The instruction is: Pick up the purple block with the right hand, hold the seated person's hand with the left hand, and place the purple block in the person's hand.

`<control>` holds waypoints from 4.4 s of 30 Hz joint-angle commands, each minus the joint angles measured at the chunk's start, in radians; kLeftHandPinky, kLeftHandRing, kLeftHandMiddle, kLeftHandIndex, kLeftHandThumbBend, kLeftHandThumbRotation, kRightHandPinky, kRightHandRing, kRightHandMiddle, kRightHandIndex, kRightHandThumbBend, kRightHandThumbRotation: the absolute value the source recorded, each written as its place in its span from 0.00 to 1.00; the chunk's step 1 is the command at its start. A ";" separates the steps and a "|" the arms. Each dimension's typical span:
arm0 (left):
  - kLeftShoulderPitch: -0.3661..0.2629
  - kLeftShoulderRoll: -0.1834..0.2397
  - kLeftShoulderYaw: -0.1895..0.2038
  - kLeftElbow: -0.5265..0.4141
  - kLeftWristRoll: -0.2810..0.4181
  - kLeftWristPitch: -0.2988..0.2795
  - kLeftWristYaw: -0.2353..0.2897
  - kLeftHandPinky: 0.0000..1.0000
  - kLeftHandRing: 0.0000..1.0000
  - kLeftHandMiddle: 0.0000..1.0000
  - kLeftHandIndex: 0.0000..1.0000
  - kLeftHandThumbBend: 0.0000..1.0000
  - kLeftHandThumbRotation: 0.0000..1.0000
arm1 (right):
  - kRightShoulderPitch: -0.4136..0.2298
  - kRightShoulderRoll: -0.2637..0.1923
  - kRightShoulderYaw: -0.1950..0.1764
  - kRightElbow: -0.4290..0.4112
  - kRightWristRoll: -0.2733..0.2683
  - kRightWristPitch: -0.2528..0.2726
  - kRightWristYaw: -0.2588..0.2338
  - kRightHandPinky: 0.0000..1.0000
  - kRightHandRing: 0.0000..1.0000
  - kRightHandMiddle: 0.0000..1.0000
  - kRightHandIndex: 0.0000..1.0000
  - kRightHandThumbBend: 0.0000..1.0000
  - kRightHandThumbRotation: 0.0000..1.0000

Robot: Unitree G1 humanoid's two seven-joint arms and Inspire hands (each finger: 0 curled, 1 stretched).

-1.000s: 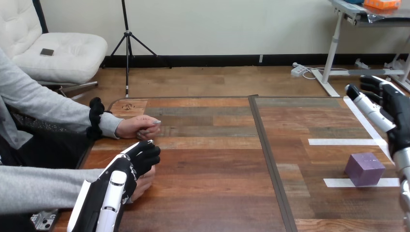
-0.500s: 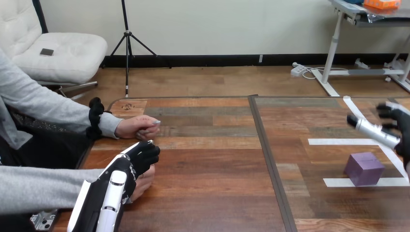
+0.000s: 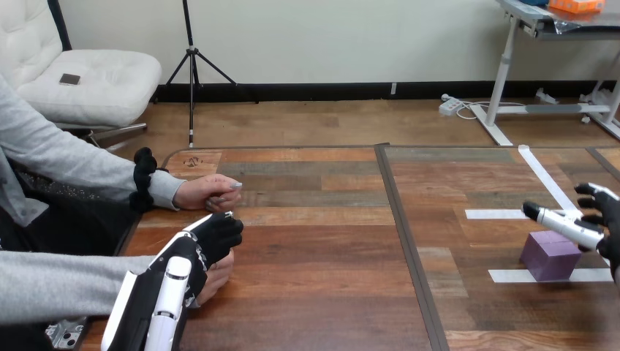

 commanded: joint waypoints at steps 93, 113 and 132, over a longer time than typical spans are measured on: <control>-0.094 -0.016 0.054 0.014 -0.070 -0.046 -0.089 0.78 0.79 0.79 0.73 0.44 0.97 | 0.029 0.060 0.225 -0.019 -0.141 0.004 -0.068 0.46 0.50 0.52 0.50 0.94 0.00; -0.078 -0.015 0.061 -0.033 -0.005 -0.024 -0.027 0.77 0.80 0.78 0.71 0.41 1.00 | 0.022 0.051 0.242 -0.020 -0.154 -0.017 -0.072 0.36 0.41 0.45 0.45 0.92 0.00; -0.073 -0.013 0.057 -0.046 0.003 -0.018 -0.015 0.79 0.82 0.77 0.70 0.36 1.00 | 0.023 0.039 0.215 -0.060 -0.125 -0.127 -0.095 0.36 0.41 0.45 0.45 0.90 0.00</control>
